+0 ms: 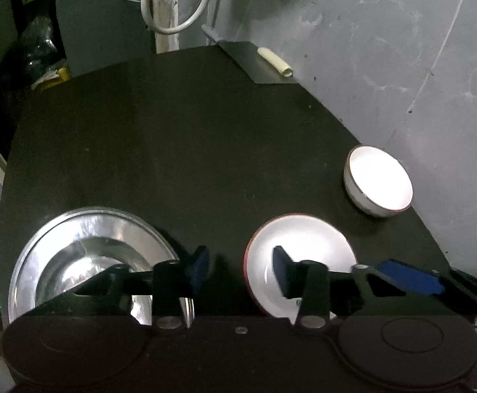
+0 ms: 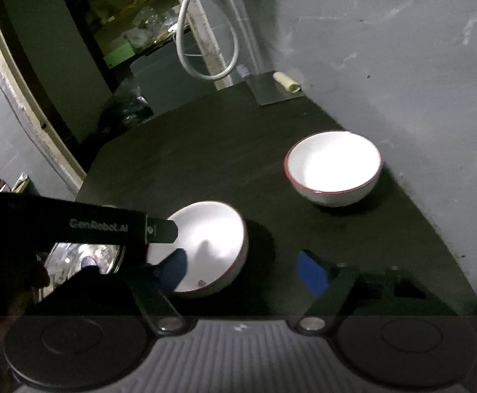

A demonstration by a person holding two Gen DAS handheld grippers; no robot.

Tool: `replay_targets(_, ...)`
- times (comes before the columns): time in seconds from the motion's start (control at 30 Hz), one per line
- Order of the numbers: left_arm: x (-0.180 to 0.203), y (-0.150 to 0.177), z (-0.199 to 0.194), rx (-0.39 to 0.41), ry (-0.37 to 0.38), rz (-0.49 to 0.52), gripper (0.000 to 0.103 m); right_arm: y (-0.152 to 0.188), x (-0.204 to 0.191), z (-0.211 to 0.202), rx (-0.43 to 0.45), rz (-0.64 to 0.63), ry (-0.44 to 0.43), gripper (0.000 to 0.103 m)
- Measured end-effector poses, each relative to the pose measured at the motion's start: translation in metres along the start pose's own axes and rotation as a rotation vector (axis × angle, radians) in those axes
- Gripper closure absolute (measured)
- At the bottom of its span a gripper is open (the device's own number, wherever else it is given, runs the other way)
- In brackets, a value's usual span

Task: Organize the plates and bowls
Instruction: 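Close both grippers on the rim of a red-rimmed white bowl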

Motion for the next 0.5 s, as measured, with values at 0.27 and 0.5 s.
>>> replay_targets(0.27,0.003,0.011,0.003,-0.041,0.012,-0.004,0.086,0.003,-0.003,0.009,-0.029,0.011,-0.024,0.056)
replay_targets(0.5,0.004,0.017,0.003,-0.06,0.026,-0.021,0.093,0.007,-0.004,0.011,-0.041,0.024,-0.052,0.072)
Point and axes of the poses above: each gripper's, at about its wrist camera, not at the fingertips, and z roughly the way its jaws point, x to its right, y to its underside, the point moved 7 cm from there along z, roughly the way its jaws point, and after that the axes turned 12 degrees about -z, right-handed, at the moved point
